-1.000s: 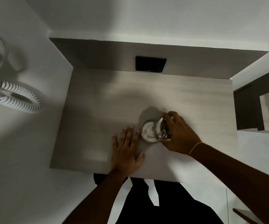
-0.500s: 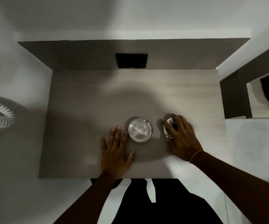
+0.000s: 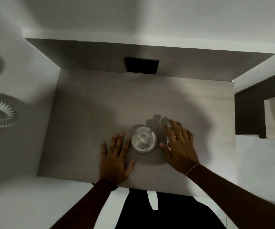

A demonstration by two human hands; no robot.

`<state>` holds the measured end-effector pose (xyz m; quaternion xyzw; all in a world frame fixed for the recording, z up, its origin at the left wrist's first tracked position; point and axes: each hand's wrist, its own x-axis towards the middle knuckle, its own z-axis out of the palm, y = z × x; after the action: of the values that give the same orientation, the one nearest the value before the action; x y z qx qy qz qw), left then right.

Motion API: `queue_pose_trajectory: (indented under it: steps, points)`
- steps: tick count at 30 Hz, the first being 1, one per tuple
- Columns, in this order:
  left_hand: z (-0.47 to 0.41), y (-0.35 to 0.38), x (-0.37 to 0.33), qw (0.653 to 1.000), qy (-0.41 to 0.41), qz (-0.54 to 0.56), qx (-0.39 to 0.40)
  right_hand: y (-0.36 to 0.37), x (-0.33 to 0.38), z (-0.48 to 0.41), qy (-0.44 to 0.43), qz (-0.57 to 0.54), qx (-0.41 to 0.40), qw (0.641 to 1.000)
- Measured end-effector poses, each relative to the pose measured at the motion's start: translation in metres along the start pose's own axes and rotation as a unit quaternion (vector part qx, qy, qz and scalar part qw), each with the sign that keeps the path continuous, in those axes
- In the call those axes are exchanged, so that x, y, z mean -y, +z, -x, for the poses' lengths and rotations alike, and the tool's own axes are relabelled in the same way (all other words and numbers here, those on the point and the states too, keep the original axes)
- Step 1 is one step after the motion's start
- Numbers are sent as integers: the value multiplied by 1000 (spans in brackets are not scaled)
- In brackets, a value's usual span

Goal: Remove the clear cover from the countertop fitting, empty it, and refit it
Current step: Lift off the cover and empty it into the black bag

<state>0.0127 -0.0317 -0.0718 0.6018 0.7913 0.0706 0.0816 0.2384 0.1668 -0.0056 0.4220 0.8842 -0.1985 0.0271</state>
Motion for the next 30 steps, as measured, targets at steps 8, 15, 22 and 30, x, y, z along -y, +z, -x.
queue_pose_trajectory:
  steps: [8, 15, 22, 30]
  points:
    - [-1, 2, 1, 1000, -6, -20, 13, -20, 39, -71, -47, -98, 131, 985]
    - [-1, 0, 0, 1000, -12, 0, -6, -25, 54, -95, -16, -99, 193, 976]
    - [1, -11, -3, 997, -46, 48, 27, -29, 77, -76, 23, -124, 162, 979]
    - [102, -12, 31, 992, -113, 55, -10, 2, 154, 12, 94, -321, 108, 936]
